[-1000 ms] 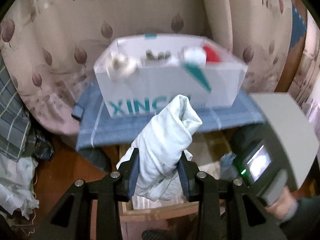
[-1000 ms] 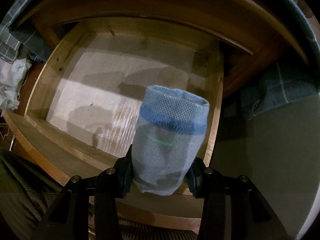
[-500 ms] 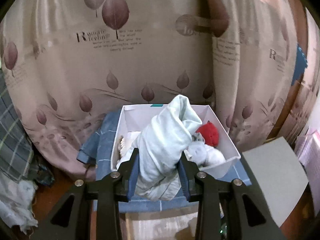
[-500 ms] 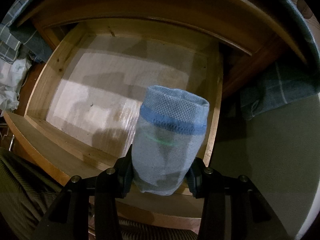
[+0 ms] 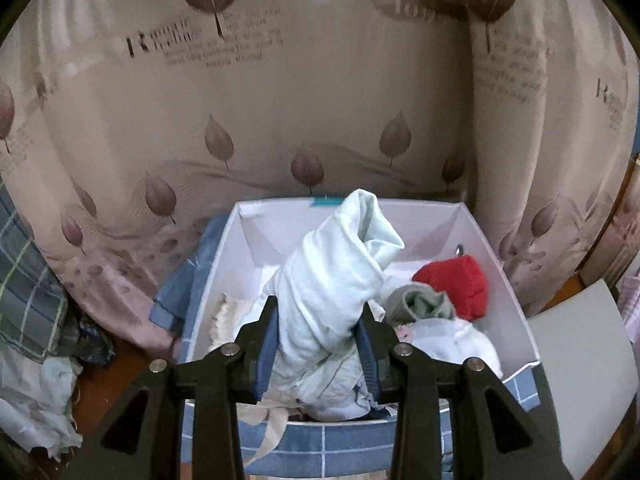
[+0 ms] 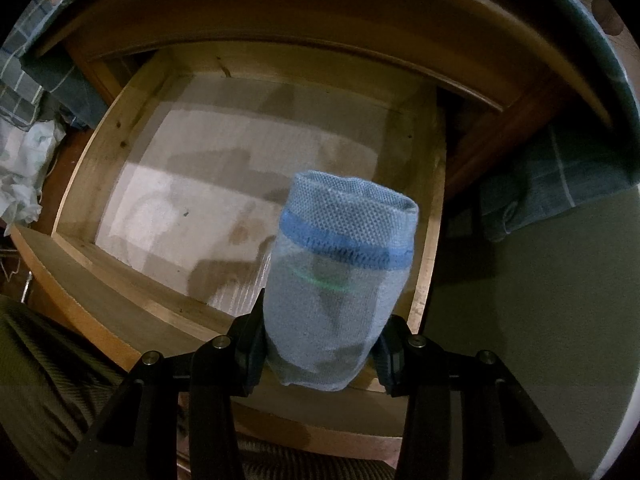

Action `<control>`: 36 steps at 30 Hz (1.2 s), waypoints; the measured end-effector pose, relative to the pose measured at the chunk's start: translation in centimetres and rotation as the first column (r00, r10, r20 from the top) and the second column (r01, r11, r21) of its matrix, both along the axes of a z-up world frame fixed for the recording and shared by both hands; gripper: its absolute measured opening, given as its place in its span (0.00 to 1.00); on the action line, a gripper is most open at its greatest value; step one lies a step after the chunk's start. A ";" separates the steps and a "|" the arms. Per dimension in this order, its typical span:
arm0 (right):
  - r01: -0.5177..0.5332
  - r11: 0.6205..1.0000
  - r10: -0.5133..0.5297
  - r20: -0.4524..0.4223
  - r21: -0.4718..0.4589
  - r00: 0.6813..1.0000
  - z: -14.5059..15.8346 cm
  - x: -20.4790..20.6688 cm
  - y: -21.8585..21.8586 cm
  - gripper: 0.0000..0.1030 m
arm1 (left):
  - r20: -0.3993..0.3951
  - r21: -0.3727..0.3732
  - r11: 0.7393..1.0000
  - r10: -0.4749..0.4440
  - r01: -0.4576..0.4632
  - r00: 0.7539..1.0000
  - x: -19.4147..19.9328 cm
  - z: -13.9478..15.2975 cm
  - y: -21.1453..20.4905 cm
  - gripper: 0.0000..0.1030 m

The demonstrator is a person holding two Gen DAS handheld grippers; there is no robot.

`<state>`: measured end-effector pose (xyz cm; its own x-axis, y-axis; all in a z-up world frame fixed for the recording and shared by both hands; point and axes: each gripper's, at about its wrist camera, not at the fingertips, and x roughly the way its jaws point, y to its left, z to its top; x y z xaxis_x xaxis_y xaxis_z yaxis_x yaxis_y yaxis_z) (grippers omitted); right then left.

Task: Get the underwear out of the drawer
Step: 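Carry the grey cloth up over the white box with the left tool, then open the left tool to drop the grey cloth into the box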

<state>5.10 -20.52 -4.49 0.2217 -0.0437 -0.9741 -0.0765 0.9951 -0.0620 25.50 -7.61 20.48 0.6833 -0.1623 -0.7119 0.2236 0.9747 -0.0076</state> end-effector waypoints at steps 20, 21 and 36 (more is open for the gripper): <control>-0.004 1.000 0.004 -0.007 0.003 1.000 0.0 0.1 0.2 0.40 | -0.062 0.089 0.996 0.022 -0.017 0.998 1.5 -4.1 -2.0 0.48; -0.004 1.000 0.004 -0.006 0.002 1.000 0.0 0.1 0.2 0.40 | -0.062 0.095 0.995 0.025 -0.019 0.998 1.5 -4.0 -2.0 0.52; -0.009 1.000 0.009 -0.006 -0.012 1.000 -0.1 0.1 0.4 0.40 | 0.075 0.055 0.998 0.023 -0.027 0.997 -1.1 0.0 -0.6 0.56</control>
<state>5.20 -20.08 -4.58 0.2163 -0.0532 -0.9749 -0.0861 0.9936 -0.0734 24.37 -8.16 20.43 0.7380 -0.1056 -0.6665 0.1972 0.9783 0.0632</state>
